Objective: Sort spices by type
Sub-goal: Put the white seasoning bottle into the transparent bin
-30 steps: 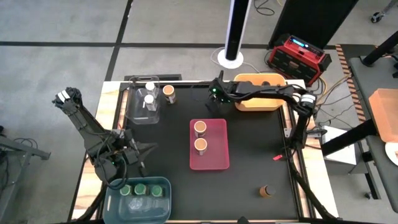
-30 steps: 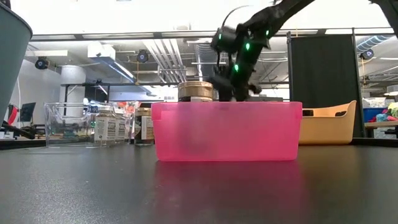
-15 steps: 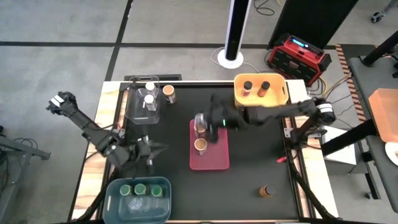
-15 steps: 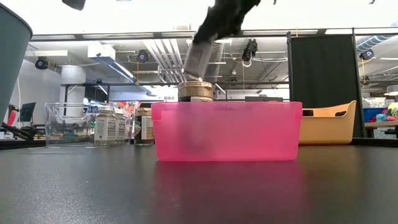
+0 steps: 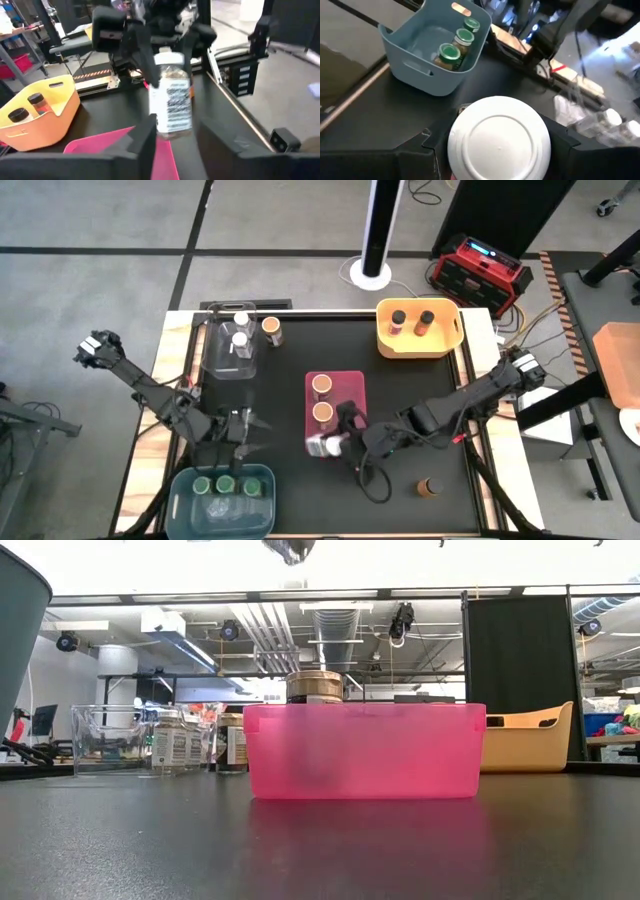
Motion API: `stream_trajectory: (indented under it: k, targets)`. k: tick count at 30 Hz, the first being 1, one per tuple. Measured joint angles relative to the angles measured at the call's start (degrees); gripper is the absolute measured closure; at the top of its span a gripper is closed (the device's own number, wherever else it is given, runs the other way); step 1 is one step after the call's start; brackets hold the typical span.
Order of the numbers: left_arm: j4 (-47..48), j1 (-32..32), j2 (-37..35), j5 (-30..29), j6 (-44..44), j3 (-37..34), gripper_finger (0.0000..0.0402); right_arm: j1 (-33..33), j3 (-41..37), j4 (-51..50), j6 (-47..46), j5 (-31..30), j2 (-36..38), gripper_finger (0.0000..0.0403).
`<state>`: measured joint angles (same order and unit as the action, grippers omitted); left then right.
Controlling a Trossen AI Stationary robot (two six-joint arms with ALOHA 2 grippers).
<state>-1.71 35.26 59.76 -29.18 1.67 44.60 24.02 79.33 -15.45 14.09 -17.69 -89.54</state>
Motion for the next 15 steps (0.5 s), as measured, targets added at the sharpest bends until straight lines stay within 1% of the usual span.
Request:
stream_trajectory:
  k: [2, 4, 8, 10, 13, 15]
  targets:
    - [0.2, 0.0, 1.9, 0.0, 0.6, 0.6, 0.0252, 0.3, 0.0, 0.7, 1.3, 1.3, -0.1, 0.0211]
    - [-0.2, 0.0, 3.9, -0.1, 0.7, 0.7, 0.022, 0.5, 0.0, 1.2, 3.3, 1.0, -0.1, 0.0211]
    - [-3.6, -0.1, 8.6, -0.2, 0.9, 0.7, 0.0168, 0.5, 0.7, 1.4, 5.1, 1.0, -0.1, 0.0211]
    - [-4.2, -0.1, 10.5, -0.9, 1.2, 1.0, 0.0149, 0.5, 1.4, 1.5, 5.8, 1.0, -0.1, 0.0211]
    - [-4.6, -0.3, 13.0, -4.7, 1.0, 2.7, 0.0128, 0.5, 2.3, 1.5, 6.6, 0.4, -0.1, 0.0211]
    - [-5.0, -0.5, 14.6, -6.2, 0.9, 4.1, 0.0118, 0.5, 2.8, 1.4, 6.6, -0.6, -0.1, 0.0211]
